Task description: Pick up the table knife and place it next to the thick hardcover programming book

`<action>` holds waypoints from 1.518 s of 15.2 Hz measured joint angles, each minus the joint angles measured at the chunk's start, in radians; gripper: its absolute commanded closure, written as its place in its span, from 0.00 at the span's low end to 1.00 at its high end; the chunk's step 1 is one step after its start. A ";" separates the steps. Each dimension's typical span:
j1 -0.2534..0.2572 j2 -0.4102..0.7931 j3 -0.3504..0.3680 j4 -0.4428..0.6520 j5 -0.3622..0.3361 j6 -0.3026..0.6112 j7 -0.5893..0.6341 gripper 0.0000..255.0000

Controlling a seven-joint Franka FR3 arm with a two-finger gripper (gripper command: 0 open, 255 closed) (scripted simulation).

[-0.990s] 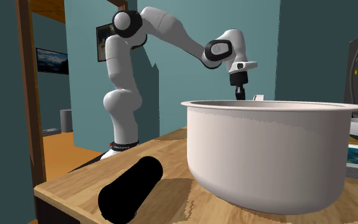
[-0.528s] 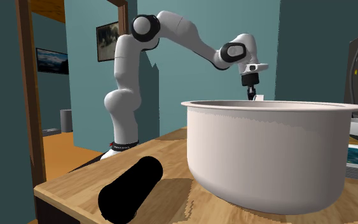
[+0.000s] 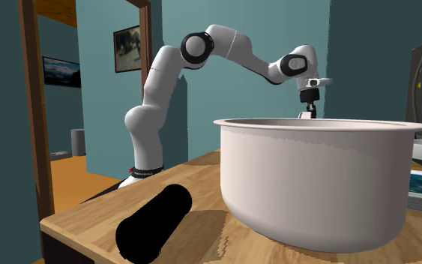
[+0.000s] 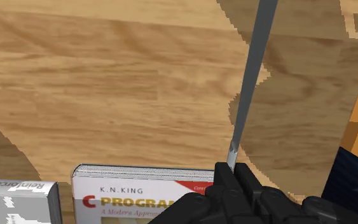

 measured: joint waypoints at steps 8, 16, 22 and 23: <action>0.067 0.262 0.000 0.387 -0.030 -0.130 0.043 1.00; 0.064 0.278 -0.003 0.310 -0.035 -0.037 0.053 1.00; 0.062 0.290 -0.005 0.246 -0.040 0.037 0.062 1.00; 0.062 0.293 -0.005 0.245 -0.041 0.043 0.062 1.00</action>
